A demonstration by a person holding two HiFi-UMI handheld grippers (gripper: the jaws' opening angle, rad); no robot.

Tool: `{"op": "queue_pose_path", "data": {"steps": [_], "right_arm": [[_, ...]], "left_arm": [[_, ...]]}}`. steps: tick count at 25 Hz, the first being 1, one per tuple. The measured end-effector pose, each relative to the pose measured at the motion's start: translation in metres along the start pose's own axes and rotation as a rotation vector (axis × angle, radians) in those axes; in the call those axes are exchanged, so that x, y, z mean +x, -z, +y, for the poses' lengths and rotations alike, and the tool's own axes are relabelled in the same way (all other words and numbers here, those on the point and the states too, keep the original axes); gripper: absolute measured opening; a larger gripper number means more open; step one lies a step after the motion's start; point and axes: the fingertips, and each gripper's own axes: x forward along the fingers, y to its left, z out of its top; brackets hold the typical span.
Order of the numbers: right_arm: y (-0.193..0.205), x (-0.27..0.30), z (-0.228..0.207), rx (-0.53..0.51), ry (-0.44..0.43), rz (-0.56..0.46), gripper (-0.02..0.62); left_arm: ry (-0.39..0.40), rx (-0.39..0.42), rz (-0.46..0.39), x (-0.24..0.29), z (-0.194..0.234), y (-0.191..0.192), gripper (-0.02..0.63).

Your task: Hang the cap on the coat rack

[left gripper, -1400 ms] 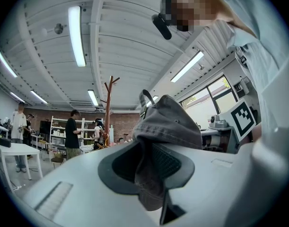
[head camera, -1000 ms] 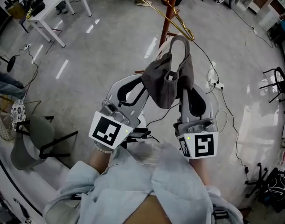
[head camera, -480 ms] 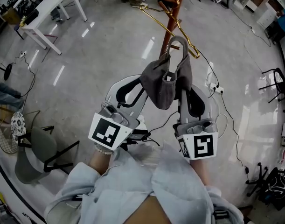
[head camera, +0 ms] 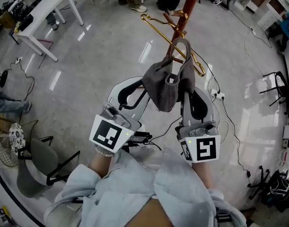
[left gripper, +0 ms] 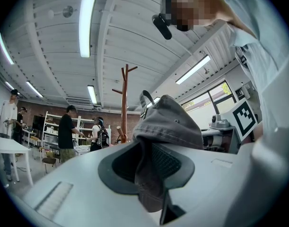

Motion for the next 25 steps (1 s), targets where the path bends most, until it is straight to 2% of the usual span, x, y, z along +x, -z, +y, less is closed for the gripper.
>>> {"op": "queue_pose_path", "data": {"steps": [8,25], "right_arm": [[0.003,0.053,-0.009,-0.008,0.020,0.003,0.017],[0.009,0.056,-0.013,0.007,0.044,0.014,0.017]], "left_arm": [[0.021,-0.001,0.003,0.028,0.047,0.006,0.074],[0.042,-0.013,0.016,0.037,0.049,0.014,0.074]]}}
